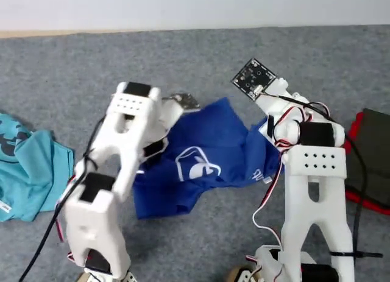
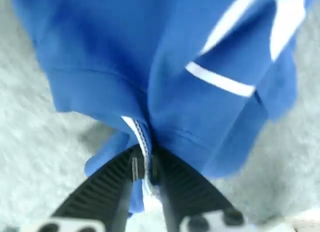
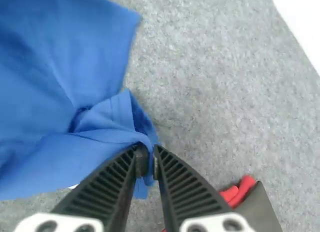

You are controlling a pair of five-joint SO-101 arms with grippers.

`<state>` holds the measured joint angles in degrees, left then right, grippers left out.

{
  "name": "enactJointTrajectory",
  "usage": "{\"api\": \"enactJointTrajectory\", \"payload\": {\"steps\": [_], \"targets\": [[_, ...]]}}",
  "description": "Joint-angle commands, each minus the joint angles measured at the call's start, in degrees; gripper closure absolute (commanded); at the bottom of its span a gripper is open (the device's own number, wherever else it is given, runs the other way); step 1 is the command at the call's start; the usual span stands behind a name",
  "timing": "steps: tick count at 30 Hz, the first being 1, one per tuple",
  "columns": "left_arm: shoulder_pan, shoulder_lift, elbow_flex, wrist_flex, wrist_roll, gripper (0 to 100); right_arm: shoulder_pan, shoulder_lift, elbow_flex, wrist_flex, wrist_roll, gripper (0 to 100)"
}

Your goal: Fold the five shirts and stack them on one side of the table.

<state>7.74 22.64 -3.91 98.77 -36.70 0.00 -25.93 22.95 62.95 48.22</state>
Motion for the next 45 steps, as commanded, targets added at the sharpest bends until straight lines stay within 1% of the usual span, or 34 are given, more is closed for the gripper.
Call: {"api": "enactJointTrajectory", "payload": {"steps": [1, 3, 6, 8, 15, 17, 20, 23, 26, 29, 33, 41, 45], "targets": [[-2.46, -9.49, 3.56, 1.76, -1.14, 99, -0.48, -1.27, -0.62, -0.92, -0.35, 98.8], [-3.78, -12.04, 3.47, 1.67, -0.97, 96, -0.48, -1.27, -0.62, -0.84, -0.35, 98.8], [-5.45, -14.77, 2.24, 1.67, 1.93, 86, -0.48, -1.27, -0.62, -1.01, -0.35, 98.8], [-5.8, -16.44, 1.45, 1.67, 2.9, 83, -0.48, -1.36, -0.62, -0.92, -0.35, 98.8], [-4.4, -18.55, -0.48, 1.49, 2.9, 81, -0.48, -1.89, -0.7, -0.57, -0.35, 98.8], [-3.96, -18.46, -2.33, -0.97, 4.84, 81, -0.48, -1.89, -0.7, -0.57, -0.44, 98.8], [-2.55, -16.7, -4.26, -8.53, 9.85, 81, -0.48, -1.71, -0.7, -0.57, -0.53, 98.8], [-0.7, -11.25, -6.37, -15.21, 13.45, 81, -0.48, -1.45, -0.7, -0.57, -0.53, 98.8], [1.14, -3.16, -10.77, -18.81, 16.62, 81, -0.48, -1.45, -0.7, -0.57, -0.53, 98.8], [2.37, 6.15, -18.33, -19.52, 18.11, 81, -0.48, -1.45, -0.62, -0.57, -0.53, 98.8], [2.64, 19.25, -31.96, -18.55, 19.25, 81, -0.4, -1.54, -0.62, -0.57, -0.53, 98.8], [2.46, 41.41, -63.34, -7.03, 19.52, 81, -0.13, -1.71, -0.62, -0.57, -0.53, 98.8], [2.73, 48.7, -75.38, -0.88, 19.16, 81, -0.13, -1.45, -0.62, -0.57, -0.53, 98.8]]}}
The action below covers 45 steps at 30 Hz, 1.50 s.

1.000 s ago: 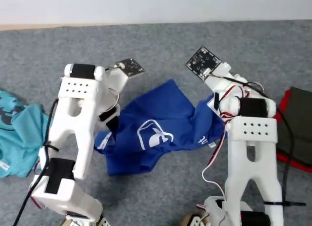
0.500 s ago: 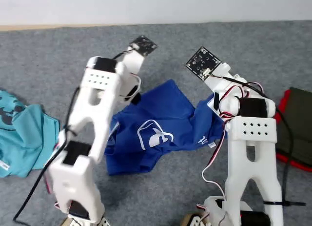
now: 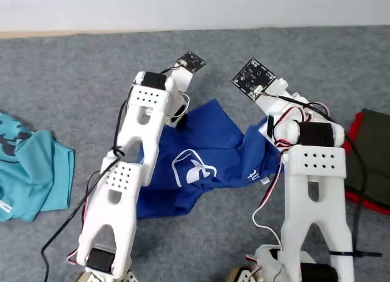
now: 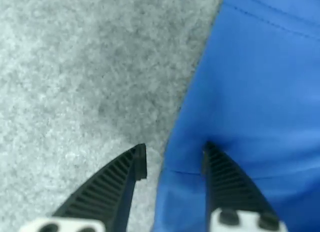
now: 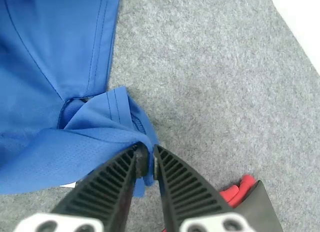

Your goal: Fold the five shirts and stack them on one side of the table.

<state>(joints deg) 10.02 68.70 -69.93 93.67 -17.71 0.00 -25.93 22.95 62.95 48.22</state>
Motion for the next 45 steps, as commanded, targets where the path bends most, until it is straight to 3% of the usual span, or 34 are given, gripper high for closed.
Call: {"api": "enactJointTrajectory", "payload": {"steps": [1, 5, 12, 17, 23, 32, 45], "targets": [[0.44, 3.87, -11.47, 5.63, -0.09, 81, -0.13, -1.45, -0.62, -0.57, -0.53, 98.8], [0.18, 5.01, -11.74, 7.03, -1.23, 84, -0.13, -1.45, -0.62, -0.57, -0.53, 98.8], [0.7, 0.44, -2.24, 7.03, -4.92, 100, -0.13, -1.89, -0.7, -0.57, -0.35, 98.8], [-0.53, -5.54, 0.75, 7.03, -5.01, 100, -0.13, -1.98, -1.05, -1.1, -0.35, 98.8], [-2.81, -20.84, 0.92, 7.03, -4.92, 100, -0.13, -2.51, -7.47, -1.01, -0.62, 98.8], [-6.68, -45.98, 0.66, 6.77, 1.41, 100, 0.04, -8.04, -18.2, -1.1, -0.7, 98.8], [-10.2, -75.43, 0.57, 3.34, 1.05, 100, 10.59, -23.16, -24.53, -1.89, -2.73, 98.8]]}}
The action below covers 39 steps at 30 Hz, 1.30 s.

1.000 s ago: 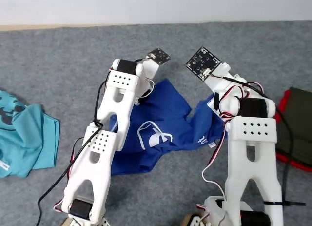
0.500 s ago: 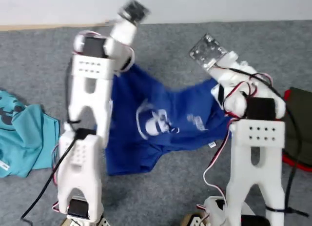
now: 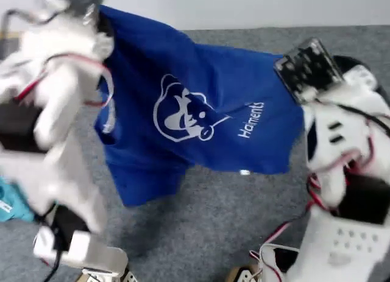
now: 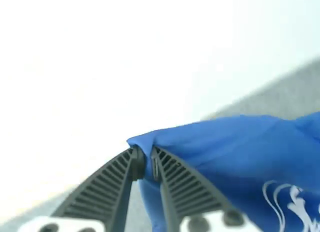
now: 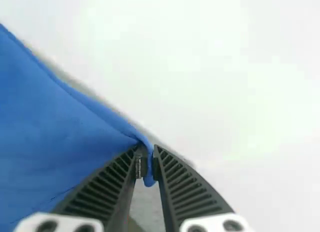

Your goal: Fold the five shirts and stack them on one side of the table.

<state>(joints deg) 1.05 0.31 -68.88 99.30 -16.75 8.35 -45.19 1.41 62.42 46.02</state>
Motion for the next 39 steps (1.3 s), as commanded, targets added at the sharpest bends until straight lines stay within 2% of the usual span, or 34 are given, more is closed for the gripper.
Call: {"api": "enactJointTrajectory", "payload": {"steps": [1, 8, 15, 18, 22, 30, 39], "targets": [[-1.67, -8.88, -0.48, -3.43, 0.0, 100, 2.86, -5.32, -2.99, -1.36, -0.7, 98.8], [-5.36, -20.04, -0.13, -5.36, -6.51, 100, 6.9, -14.46, -2.9, -1.36, -0.79, 98.8], [-7.65, -27.16, -0.04, 1.23, -12.75, 100, 10.33, -20.35, -2.9, -2.24, -0.62, 98.8], [-7.65, -29.1, 0.57, 1.32, -13.63, 100, 10.42, -20.79, -2.9, -5.14, -0.53, 98.8], [-7.65, -32.0, 5.49, 1.23, -17.23, 100, 11.21, -20.7, -2.64, -8.31, -0.44, 98.8], [-7.65, -39.82, 17.19, 1.23, -22.77, 100, 11.21, -21.41, -2.99, -7.96, 1.67, 98.8], [-7.65, -47.65, 22.46, 1.05, -23.82, 100, 11.21, -24.22, -3.52, -7.78, 3.69, 98.8]]}}
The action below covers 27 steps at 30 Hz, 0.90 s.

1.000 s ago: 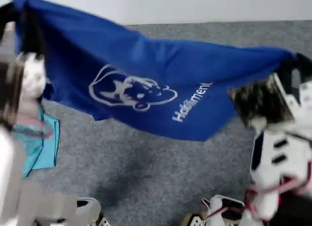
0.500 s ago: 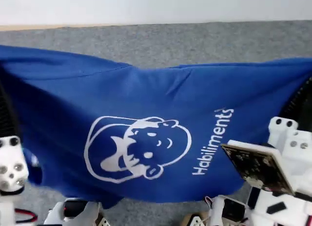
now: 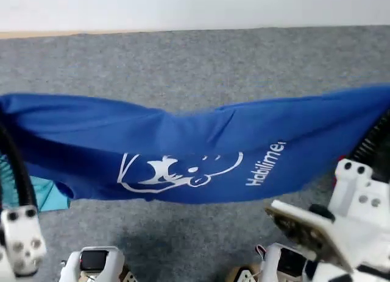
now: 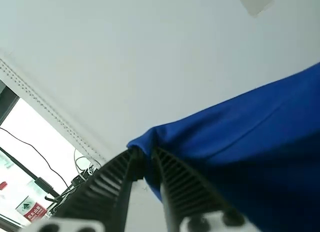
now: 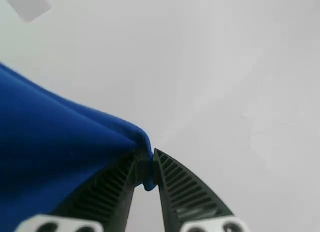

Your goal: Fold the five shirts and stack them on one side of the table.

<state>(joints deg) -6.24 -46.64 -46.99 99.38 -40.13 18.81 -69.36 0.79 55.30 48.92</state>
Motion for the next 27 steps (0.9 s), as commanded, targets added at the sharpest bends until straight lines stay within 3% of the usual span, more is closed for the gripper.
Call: {"api": "enactJointTrajectory", "payload": {"steps": [1, 10, 17, 21, 27], "targets": [[-0.35, -0.88, 0.57, 0.97, -0.44, 100, 0.75, -0.04, -2.9, -0.66, 1.32, 98.8], [-0.35, 0.79, 5.41, -1.93, -0.53, 100, 0.48, 3.12, 0.53, -1.27, 2.64, 98.7], [-0.35, 7.03, 24.04, -9.32, -0.53, 100, -7.16, 14.46, 9.93, -1.27, 4.57, 98.7], [-0.18, 12.66, 39.6, -19.34, -0.53, 100, -12.79, 22.64, 17.58, -4.26, 6.07, 98.7], [0.09, 24.97, 58.77, -46.33, -0.53, 100, -16.31, 36.35, 29.45, -27.12, 6.07, 98.7]]}}
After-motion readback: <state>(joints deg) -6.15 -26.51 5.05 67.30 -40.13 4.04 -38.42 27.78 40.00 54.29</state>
